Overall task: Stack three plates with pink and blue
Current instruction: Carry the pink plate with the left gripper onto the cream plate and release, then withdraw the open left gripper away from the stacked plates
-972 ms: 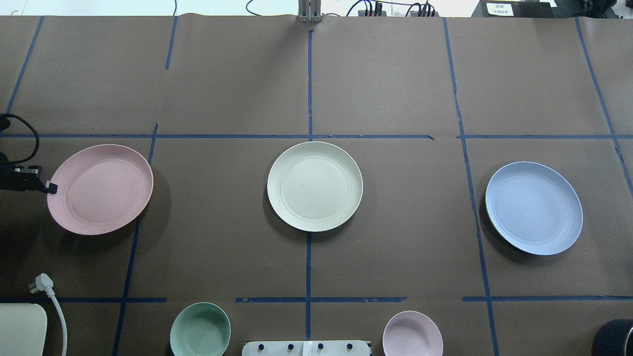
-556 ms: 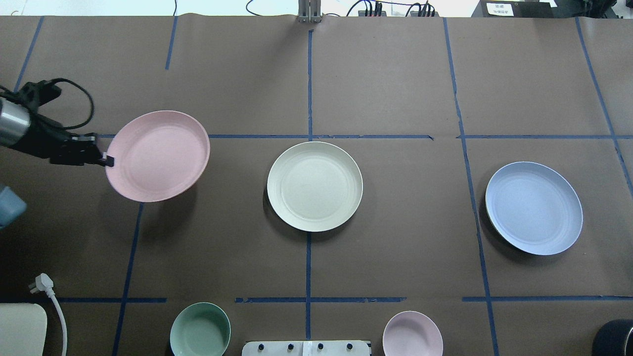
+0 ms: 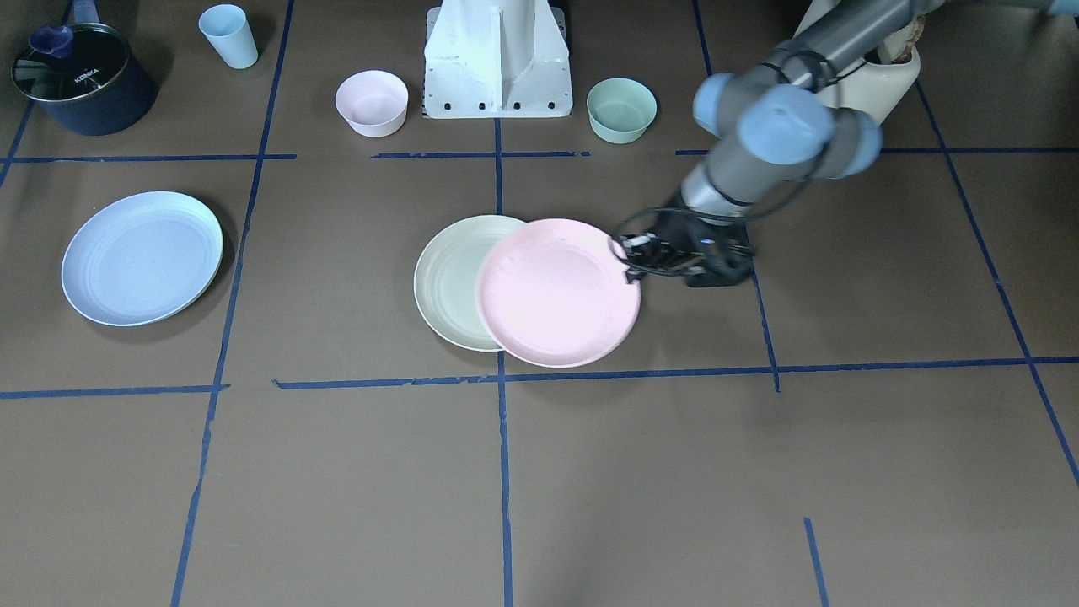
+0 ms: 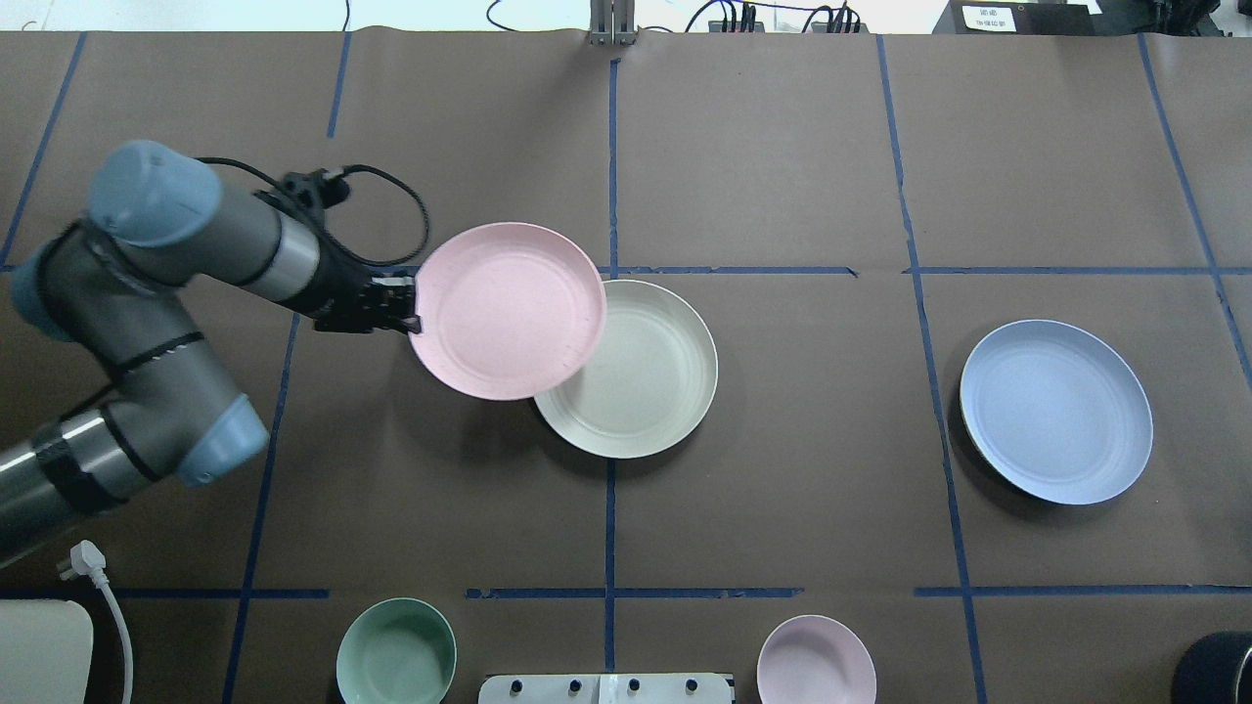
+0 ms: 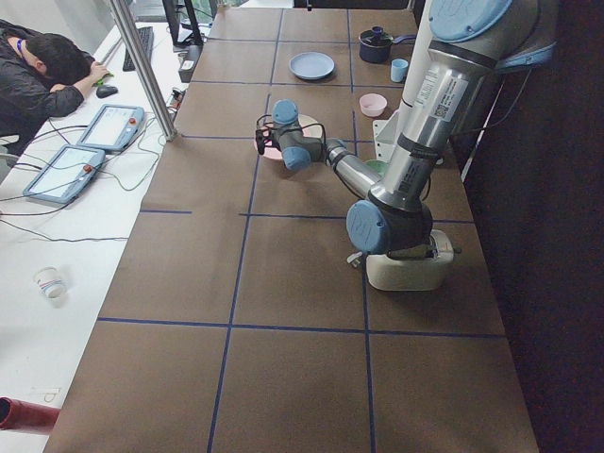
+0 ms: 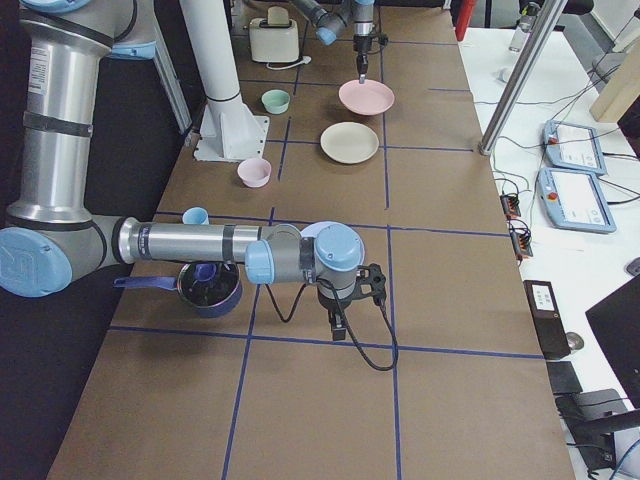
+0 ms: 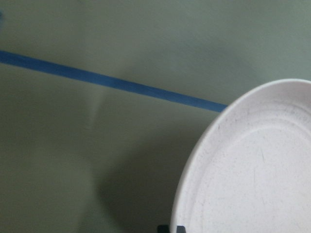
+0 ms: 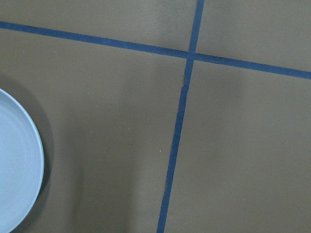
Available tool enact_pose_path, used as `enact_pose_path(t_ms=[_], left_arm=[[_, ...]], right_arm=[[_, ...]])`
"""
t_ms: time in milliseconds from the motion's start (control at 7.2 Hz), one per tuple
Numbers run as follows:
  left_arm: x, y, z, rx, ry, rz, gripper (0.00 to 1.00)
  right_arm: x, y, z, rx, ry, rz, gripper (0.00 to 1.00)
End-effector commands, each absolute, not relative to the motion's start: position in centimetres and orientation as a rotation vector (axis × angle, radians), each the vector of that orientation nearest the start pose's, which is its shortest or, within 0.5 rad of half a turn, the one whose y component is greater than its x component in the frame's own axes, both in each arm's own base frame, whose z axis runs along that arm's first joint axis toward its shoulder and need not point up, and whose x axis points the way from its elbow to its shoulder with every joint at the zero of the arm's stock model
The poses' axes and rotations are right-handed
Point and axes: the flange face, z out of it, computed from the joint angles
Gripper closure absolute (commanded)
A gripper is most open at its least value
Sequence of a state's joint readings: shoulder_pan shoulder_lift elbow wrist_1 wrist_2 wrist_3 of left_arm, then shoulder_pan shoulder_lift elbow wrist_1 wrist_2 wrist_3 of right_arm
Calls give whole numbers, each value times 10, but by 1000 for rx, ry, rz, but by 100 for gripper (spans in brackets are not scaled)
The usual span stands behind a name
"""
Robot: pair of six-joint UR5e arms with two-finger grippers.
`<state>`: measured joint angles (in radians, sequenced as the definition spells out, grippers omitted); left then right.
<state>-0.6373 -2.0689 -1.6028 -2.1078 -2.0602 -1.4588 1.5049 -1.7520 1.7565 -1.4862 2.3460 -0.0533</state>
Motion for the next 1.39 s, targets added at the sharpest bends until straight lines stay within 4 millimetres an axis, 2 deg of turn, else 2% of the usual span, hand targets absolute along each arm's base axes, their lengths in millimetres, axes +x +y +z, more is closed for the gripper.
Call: enact_pose_path(t_ms=[0, 139, 278, 417, 556, 694, 833, 972, 1250], left_arm=[[526, -441, 257, -26, 1118, -203, 100], [529, -441, 254, -26, 1121, -203, 100], [530, -442, 255, -29, 1117, -204, 91], [530, -442, 256, -25, 1117, -198, 17], [527, -442, 257, -9, 1114, -202, 0], [522, -443, 268, -14, 1102, -200, 0], [492, -448, 305, 1, 1069, -134, 0], [435, -467, 339, 55, 1054, -25, 0], [296, -490, 453, 117, 959, 103, 0]], right_arm=[[36, -424, 642, 77, -775, -147, 0], [36, -424, 642, 77, -775, -147, 0], [36, -424, 642, 77, -775, -147, 0], [36, -424, 642, 77, -777, -147, 0], [36, -424, 641, 78, -777, -147, 0], [36, -425, 641, 80, -777, -148, 0], [36, -424, 641, 78, -777, -147, 0], [35, -425, 641, 78, -777, -149, 0], [32, -425, 641, 76, -782, -156, 0]])
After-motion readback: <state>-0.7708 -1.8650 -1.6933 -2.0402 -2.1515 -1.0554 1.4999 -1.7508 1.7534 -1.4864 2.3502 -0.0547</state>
